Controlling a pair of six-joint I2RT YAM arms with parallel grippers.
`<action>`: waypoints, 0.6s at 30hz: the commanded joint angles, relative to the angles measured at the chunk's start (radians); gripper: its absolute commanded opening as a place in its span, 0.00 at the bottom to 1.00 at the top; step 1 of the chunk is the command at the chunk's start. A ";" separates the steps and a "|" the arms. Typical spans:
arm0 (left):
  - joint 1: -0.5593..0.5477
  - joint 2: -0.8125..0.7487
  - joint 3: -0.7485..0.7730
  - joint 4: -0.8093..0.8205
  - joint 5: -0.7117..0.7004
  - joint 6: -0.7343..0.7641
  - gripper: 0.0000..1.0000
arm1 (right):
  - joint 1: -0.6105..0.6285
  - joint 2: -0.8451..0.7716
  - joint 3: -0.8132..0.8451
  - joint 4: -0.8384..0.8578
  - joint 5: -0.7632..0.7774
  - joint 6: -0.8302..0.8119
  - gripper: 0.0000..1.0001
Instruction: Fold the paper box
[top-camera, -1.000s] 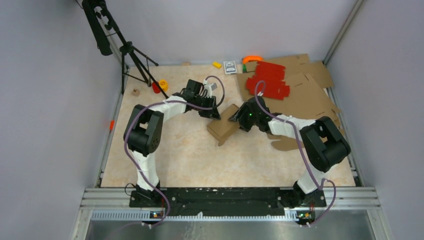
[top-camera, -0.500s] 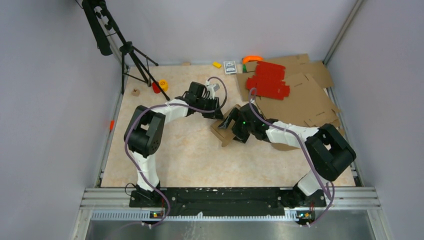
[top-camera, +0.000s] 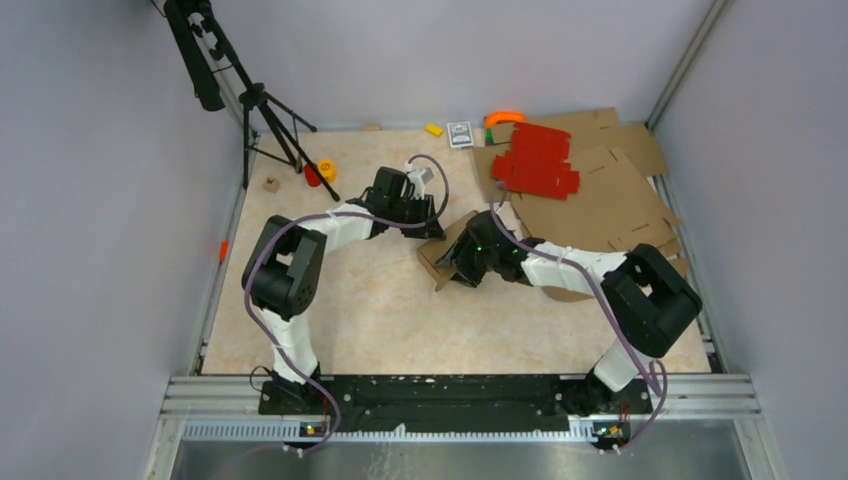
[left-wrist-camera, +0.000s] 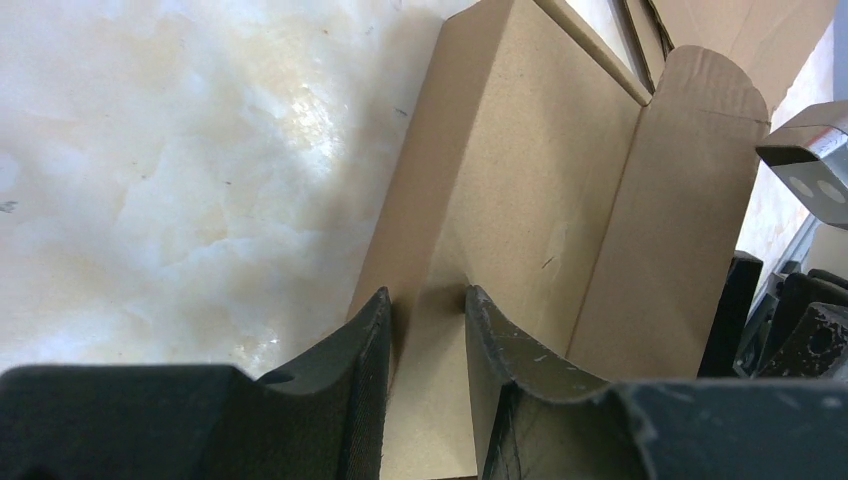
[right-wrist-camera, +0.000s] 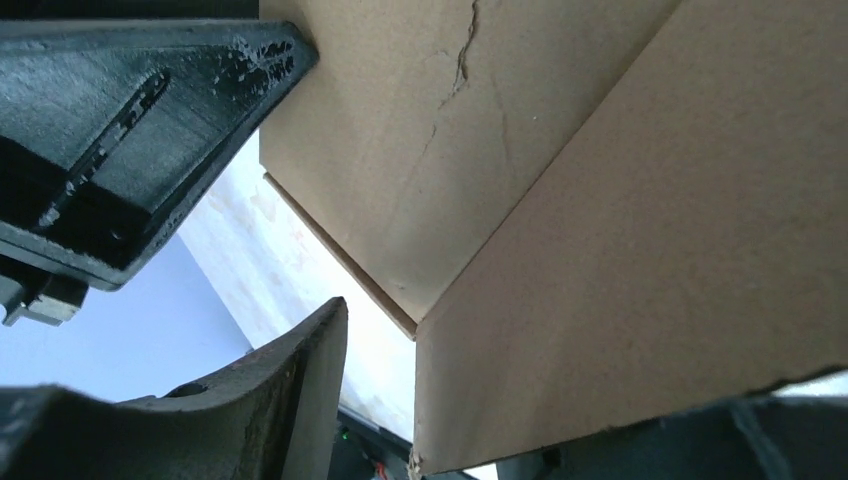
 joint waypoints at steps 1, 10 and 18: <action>-0.006 0.011 -0.029 -0.020 0.009 -0.044 0.34 | 0.007 0.056 0.084 0.059 0.020 0.035 0.49; -0.007 0.028 -0.033 0.006 0.037 -0.073 0.33 | -0.013 0.072 0.086 0.116 0.029 0.052 0.48; -0.007 0.039 -0.029 0.010 0.026 -0.070 0.34 | -0.003 0.039 0.068 0.060 -0.002 0.031 0.77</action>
